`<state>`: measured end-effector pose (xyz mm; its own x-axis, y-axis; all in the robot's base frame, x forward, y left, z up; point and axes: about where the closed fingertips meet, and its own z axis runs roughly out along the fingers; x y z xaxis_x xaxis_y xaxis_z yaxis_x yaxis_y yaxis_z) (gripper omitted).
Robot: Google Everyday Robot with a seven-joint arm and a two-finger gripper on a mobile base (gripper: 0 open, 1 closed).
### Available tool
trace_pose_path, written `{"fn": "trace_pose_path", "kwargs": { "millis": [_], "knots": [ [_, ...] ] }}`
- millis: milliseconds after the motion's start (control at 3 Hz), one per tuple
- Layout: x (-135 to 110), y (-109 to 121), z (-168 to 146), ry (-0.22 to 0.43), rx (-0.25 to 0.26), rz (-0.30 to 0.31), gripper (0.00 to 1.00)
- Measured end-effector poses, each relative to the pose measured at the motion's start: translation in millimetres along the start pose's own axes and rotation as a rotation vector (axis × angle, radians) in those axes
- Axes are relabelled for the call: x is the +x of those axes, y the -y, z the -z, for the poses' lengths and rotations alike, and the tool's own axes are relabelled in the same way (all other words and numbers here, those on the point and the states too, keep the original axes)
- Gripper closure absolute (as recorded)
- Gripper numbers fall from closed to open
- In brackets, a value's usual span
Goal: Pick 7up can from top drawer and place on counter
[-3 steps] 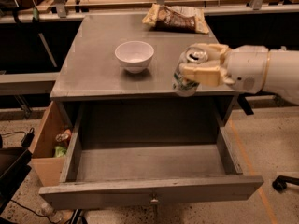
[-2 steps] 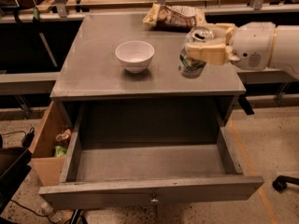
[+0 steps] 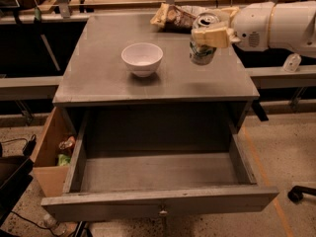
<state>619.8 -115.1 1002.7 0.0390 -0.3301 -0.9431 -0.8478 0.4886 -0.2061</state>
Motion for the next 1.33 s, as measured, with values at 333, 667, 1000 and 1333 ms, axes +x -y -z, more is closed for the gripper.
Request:
{"fn": "trace_pose_path", "kwargs": {
  "millis": [333, 667, 1000, 1333],
  "knots": [
    [17.7, 20.2, -18.6, -0.034, 0.023, -0.012, 1.0],
    [50.3, 35.1, -34.9, -0.046, 0.023, -0.054, 1.0],
    [87.5, 43.7, -42.7, -0.058, 0.015, -0.119, 1.0],
    [93.9, 43.9, -46.4, -0.059, 0.009, -0.129, 0.87]
  ]
}}
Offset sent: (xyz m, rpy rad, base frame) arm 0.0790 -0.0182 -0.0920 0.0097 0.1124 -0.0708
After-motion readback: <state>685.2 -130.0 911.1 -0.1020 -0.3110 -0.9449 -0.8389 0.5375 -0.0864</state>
